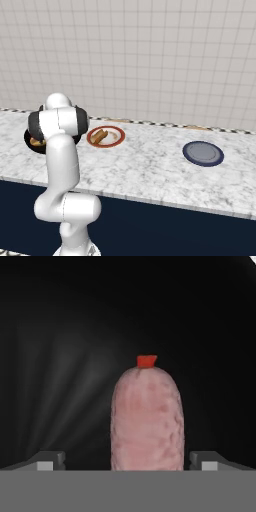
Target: Place one bun and one sausage from the bowl on each plate.
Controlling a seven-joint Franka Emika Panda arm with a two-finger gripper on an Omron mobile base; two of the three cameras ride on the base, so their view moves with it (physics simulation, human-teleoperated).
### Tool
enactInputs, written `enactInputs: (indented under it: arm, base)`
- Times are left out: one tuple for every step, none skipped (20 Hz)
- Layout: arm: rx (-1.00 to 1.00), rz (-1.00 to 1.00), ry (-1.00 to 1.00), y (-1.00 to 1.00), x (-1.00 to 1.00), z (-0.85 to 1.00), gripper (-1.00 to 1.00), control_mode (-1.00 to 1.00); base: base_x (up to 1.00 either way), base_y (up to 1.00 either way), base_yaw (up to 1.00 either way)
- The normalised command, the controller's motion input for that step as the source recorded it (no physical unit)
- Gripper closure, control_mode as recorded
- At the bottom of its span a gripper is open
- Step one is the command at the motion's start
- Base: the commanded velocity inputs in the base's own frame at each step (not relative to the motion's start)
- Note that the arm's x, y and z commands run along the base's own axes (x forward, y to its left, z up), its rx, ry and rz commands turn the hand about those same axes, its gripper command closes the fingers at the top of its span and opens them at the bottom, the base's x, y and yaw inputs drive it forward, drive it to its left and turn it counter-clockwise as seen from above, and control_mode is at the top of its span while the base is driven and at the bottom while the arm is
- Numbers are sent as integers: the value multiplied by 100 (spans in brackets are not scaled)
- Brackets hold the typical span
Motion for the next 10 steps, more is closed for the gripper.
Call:
enactInputs:
  arm:
    - [-3,0,0,0,0,-48,-100,-100]
    - [0,0,0,0,0,0,-100,-100]
    - [-4,0,0,3,0,0,-100,-100]
    - [0,0,0,0,0,0,-100,-100]
    - [0,0,0,0,0,0,-100,-100]
    - [0,0,0,0,0,0,-100,-100]
    - [0,0,0,0,0,0,-100,-100]
    - [0,0,0,0,0,0,-100,-100]
    - [0,0,0,0,0,0,100,-100]
    - [0,0,0,0,0,0,100,-100]
  base:
    - [0,0,0]
    - [0,0,0]
    - [0,0,0]
    - [0,0,0]
    - [0,0,0]
    - [0,0,0]
    - [0,0,0]
    - [0,0,0]
    - [0,0,0]
    - [0,0,0]
